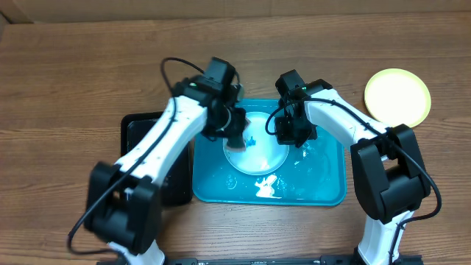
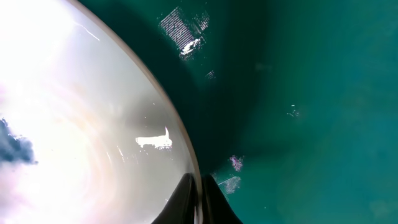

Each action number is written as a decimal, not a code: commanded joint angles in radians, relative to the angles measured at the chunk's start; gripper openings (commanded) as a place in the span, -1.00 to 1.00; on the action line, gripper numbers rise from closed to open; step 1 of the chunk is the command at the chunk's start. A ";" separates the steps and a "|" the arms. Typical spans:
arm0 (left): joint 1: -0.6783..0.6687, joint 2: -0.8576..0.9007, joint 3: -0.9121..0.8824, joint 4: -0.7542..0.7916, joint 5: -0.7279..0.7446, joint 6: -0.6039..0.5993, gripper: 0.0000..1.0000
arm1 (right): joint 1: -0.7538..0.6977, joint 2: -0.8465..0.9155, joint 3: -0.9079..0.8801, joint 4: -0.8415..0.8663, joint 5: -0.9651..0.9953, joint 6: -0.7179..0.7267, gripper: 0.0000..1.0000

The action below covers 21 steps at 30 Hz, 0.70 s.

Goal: Clean dirty plates on tray and stack at the side
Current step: 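Scrub the light-blue plate with the sponge in the left gripper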

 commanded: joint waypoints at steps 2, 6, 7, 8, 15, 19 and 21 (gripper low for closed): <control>-0.009 0.140 0.013 0.003 0.023 0.034 -0.92 | 0.010 0.007 -0.026 -0.004 -0.018 -0.011 -0.92; -0.001 0.221 0.013 0.010 -0.049 0.050 -0.92 | 0.010 0.007 -0.026 -0.004 -0.049 -0.034 -0.92; 0.000 0.234 0.013 0.014 -0.074 0.050 -0.92 | 0.010 0.007 -0.026 -0.004 -0.050 -0.034 -0.92; 0.000 0.247 0.013 0.021 -0.095 0.049 -0.91 | 0.010 0.007 -0.026 -0.004 -0.050 -0.034 -0.92; -0.015 0.304 0.013 0.059 -0.047 0.047 -0.92 | 0.010 0.007 -0.026 -0.004 -0.050 -0.034 -0.92; -0.050 0.323 0.013 0.082 0.024 0.113 -0.92 | 0.010 0.007 -0.026 -0.004 -0.050 -0.034 -0.92; -0.070 0.325 0.014 0.093 0.037 0.147 -0.92 | 0.010 0.007 -0.026 -0.005 -0.050 -0.033 -0.92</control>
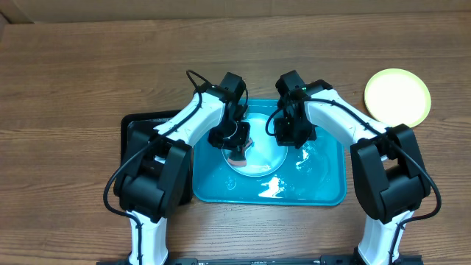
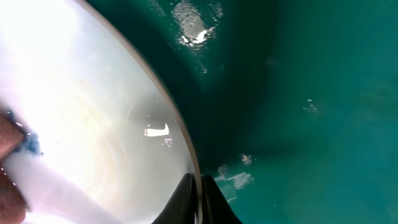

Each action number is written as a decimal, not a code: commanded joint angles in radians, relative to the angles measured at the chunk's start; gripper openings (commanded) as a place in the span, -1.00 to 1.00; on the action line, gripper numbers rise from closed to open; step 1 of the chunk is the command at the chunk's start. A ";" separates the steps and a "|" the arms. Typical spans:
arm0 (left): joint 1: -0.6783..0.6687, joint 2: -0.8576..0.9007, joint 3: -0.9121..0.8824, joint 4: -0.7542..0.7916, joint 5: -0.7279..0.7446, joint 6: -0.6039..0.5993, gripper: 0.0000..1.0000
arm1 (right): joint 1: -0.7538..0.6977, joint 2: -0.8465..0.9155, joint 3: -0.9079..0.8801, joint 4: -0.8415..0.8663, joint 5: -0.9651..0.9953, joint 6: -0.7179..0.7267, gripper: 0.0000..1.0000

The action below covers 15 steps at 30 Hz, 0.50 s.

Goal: Clean dirty plates on tray and stack at the side
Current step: 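Scrub the light-blue plate with the sponge in the left gripper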

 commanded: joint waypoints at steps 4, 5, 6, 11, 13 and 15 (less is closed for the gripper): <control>-0.088 0.093 0.013 0.080 0.100 0.161 -0.92 | 0.011 0.007 -0.022 -0.007 -0.014 -0.014 -0.92; -0.094 0.093 0.020 0.081 0.114 0.172 -0.92 | 0.011 0.007 -0.022 -0.008 -0.014 -0.014 -0.92; -0.098 0.093 0.027 0.084 0.126 0.171 -0.92 | 0.011 0.007 -0.022 -0.011 -0.014 -0.014 -0.92; -0.101 0.093 0.048 0.119 0.176 0.150 -0.91 | 0.011 0.007 -0.022 -0.019 -0.014 -0.014 -0.92; -0.092 0.093 0.048 0.135 0.140 0.095 -0.91 | 0.011 0.007 -0.022 -0.026 -0.014 -0.014 -0.92; -0.079 0.093 0.048 0.143 0.058 0.027 -0.91 | 0.011 0.007 -0.022 -0.030 -0.014 -0.014 -0.92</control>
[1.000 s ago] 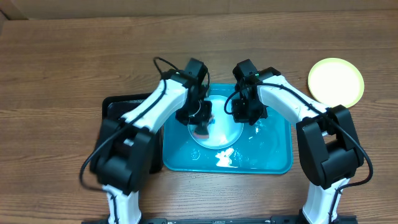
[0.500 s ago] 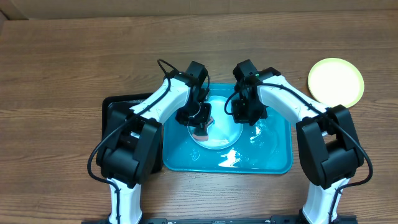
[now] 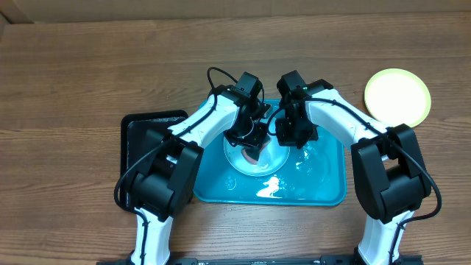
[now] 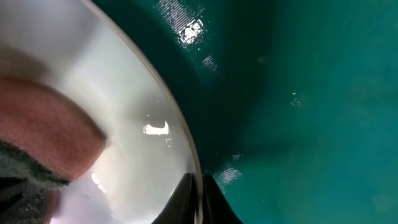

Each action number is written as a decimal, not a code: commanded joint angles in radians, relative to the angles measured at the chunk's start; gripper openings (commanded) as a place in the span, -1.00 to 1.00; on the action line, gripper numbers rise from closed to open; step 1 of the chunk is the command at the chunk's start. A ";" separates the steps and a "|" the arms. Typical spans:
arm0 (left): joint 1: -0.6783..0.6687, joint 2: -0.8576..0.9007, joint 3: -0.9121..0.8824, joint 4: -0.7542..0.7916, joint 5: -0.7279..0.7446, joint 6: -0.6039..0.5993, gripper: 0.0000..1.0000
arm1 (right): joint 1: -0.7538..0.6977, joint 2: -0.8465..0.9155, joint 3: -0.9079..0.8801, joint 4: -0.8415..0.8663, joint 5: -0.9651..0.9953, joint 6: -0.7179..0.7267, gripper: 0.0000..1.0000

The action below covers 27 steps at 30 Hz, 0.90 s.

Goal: Clean dirty plates on tray and stack at the side
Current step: 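Scrub the light-blue plate with the sponge in the left gripper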

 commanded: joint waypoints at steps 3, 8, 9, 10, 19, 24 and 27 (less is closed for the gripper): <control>0.013 0.056 0.006 0.043 -0.175 -0.165 -0.92 | 0.016 0.007 -0.022 -0.018 -0.029 -0.014 -0.92; 0.072 0.056 0.006 0.032 -0.333 -0.256 -0.92 | 0.016 0.007 -0.022 -0.026 -0.029 -0.011 -0.92; 0.086 0.056 0.006 0.023 -0.365 -0.270 -0.91 | 0.016 0.007 -0.022 -0.026 -0.029 -0.010 -0.92; 0.100 0.056 0.006 0.013 -0.396 -0.275 -0.92 | 0.016 0.007 -0.022 -0.027 -0.029 -0.010 -0.92; 0.148 0.056 0.006 -0.101 -0.658 -0.273 -0.92 | 0.016 0.007 -0.022 -0.026 -0.037 -0.006 -0.92; 0.128 0.056 0.006 -0.190 -0.621 -0.210 -0.92 | 0.016 0.007 -0.022 -0.023 -0.037 -0.006 -0.92; 0.097 0.056 0.006 -0.212 -0.528 -0.078 -0.92 | 0.016 0.007 -0.022 -0.018 -0.037 -0.006 -0.92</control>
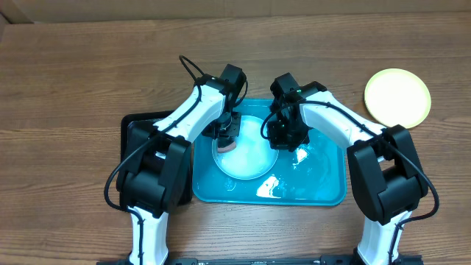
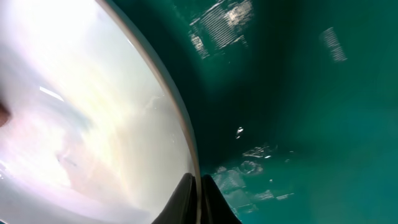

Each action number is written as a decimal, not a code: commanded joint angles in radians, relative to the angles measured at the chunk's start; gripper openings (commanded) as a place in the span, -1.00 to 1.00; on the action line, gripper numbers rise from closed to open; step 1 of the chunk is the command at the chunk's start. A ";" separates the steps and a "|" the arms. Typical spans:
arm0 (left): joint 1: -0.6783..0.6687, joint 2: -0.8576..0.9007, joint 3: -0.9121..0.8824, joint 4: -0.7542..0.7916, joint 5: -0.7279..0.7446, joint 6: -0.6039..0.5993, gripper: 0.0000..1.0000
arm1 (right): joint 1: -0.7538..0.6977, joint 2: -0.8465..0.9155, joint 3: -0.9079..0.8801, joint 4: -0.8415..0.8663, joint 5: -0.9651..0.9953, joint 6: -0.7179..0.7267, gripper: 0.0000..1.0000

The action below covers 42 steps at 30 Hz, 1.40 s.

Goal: Clean dirty plates on tray and stack at the side
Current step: 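Scrub the light-blue plate with the sponge in the left gripper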

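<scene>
A white plate (image 1: 250, 156) lies in the wet teal tray (image 1: 324, 184). My right gripper (image 1: 282, 138) is shut on the plate's right rim. In the right wrist view the thin rim runs down between the two dark fingertips of the right gripper (image 2: 199, 190), with the glossy plate (image 2: 81, 106) to the left and the tray floor (image 2: 298, 112) to the right. My left gripper (image 1: 227, 137) is shut on a pinkish sponge (image 1: 229, 146), which presses on the plate's left edge.
A pale yellow plate (image 1: 397, 96) sits alone on the wooden table at the far right. A black tray (image 1: 140, 140) lies against the teal tray's left side. Water glints on the teal tray's floor.
My left gripper and the sponge were at the plate's right part, close to the right gripper, and are now at its left edge. The plate sits slightly further left. The right gripper still grips the rim.
The sponge was first on the plate's left part beside a blue smear, with the right gripper holding the rim. Then it sat nearer the middle, touching the smear, then at the right part. Now it is back at the left edge, and no blue smear shows.
</scene>
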 commanded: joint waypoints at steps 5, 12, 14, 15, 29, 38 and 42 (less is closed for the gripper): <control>-0.102 0.059 -0.047 -0.024 0.035 0.307 -0.91 | -0.016 0.006 -0.022 -0.007 0.057 -0.018 -0.92; -0.233 0.059 -0.047 -0.061 0.041 0.365 -0.92 | -0.019 0.006 -0.022 0.002 0.039 -0.019 -0.92; -0.245 0.059 -0.047 -0.068 0.083 0.365 -0.91 | -0.019 0.006 -0.022 0.005 0.038 -0.019 -0.92; -0.249 0.059 -0.047 -0.069 0.111 0.365 -0.91 | -0.019 0.006 -0.022 0.006 0.038 -0.019 -0.92; -0.231 0.056 -0.047 0.058 0.424 0.248 -0.92 | -0.019 0.006 -0.022 0.007 0.038 -0.019 -0.92; -0.130 0.056 -0.047 0.147 0.440 0.040 -0.92 | -0.019 0.006 -0.022 -0.002 0.039 -0.019 -0.92; -0.090 0.056 -0.047 0.192 0.413 -0.002 -0.91 | -0.019 0.006 -0.022 -0.009 0.038 -0.018 -0.92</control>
